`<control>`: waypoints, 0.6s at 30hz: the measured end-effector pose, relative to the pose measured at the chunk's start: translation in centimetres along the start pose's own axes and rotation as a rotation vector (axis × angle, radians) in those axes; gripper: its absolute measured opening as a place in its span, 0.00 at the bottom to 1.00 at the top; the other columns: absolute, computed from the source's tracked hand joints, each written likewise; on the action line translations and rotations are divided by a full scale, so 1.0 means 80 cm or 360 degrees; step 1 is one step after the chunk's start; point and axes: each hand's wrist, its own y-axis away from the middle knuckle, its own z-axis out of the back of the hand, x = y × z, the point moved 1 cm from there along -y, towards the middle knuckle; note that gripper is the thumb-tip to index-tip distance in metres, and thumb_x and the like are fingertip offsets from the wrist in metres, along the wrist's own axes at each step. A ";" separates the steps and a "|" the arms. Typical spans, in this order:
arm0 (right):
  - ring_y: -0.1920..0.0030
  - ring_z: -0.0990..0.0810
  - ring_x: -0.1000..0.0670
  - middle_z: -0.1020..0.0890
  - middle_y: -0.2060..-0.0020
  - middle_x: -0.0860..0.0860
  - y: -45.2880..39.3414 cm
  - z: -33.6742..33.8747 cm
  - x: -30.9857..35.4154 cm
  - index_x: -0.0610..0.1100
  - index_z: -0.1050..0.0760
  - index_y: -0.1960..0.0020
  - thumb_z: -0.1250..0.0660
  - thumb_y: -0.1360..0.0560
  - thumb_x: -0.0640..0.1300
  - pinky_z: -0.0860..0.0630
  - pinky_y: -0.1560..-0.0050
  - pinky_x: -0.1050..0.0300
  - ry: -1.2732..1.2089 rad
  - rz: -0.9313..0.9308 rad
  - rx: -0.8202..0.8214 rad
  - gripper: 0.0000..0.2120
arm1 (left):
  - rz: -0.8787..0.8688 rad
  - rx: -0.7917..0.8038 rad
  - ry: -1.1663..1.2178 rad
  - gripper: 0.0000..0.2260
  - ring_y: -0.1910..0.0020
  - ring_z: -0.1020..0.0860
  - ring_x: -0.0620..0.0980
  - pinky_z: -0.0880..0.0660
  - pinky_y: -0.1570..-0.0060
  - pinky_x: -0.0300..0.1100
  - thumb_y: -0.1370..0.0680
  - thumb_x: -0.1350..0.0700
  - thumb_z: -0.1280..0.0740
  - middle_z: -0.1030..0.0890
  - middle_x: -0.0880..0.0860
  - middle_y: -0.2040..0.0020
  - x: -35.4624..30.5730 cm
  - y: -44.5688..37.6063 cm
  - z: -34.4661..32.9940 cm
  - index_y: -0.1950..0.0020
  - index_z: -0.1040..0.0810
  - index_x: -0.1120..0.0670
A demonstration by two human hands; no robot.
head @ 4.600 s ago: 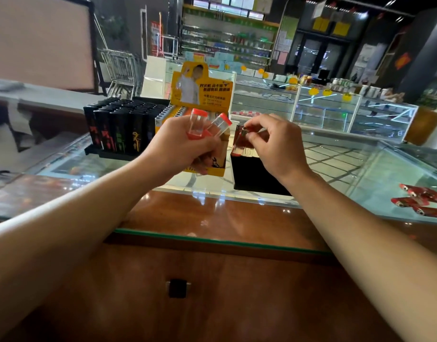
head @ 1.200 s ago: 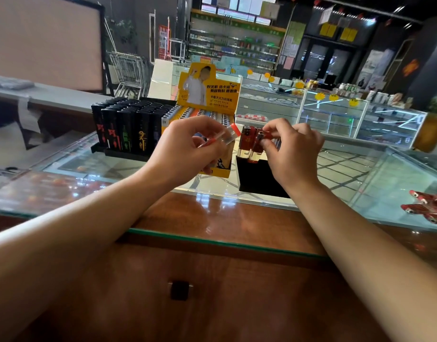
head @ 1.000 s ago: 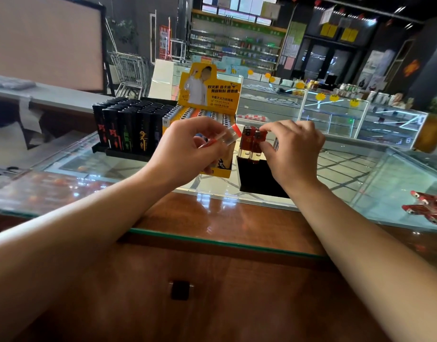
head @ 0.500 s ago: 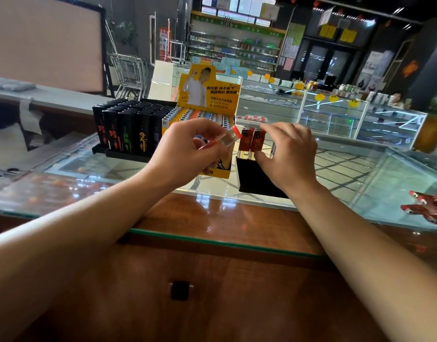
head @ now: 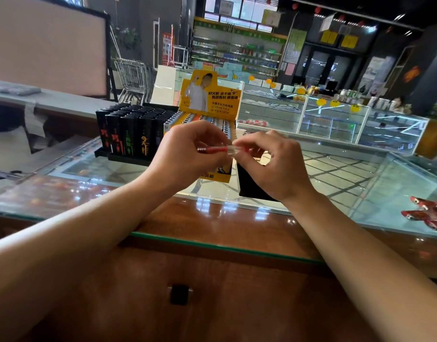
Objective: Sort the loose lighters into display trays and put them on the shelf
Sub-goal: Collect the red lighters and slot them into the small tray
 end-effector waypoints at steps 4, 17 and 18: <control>0.62 0.26 0.60 0.25 0.65 0.64 0.002 -0.001 -0.004 0.47 0.17 0.55 0.27 0.26 0.49 0.27 0.61 0.60 0.0014 -0.0026 0.0028 0.05 | 0.0060 -0.0037 0.0252 0.12 0.61 0.15 0.55 0.18 0.63 0.49 0.31 0.68 0.24 0.14 0.56 0.58 0.000 -0.002 0.003 0.50 0.19 0.59; 0.67 0.23 0.53 0.19 0.65 0.55 0.001 0.008 0.004 0.52 0.21 0.51 0.29 0.28 0.51 0.24 0.66 0.56 -0.0263 -0.0186 -0.0045 0.07 | 0.0020 0.0088 0.0079 0.14 0.63 0.15 0.50 0.17 0.60 0.50 0.28 0.65 0.25 0.14 0.50 0.59 -0.005 0.004 -0.003 0.50 0.17 0.47; 0.67 0.23 0.51 0.20 0.65 0.55 0.001 0.009 0.005 0.51 0.21 0.49 0.29 0.28 0.50 0.23 0.66 0.54 -0.0279 -0.0201 -0.0051 0.08 | 0.0011 0.0099 0.0032 0.15 0.63 0.15 0.49 0.17 0.60 0.50 0.29 0.65 0.24 0.14 0.50 0.59 -0.005 0.004 -0.004 0.50 0.17 0.47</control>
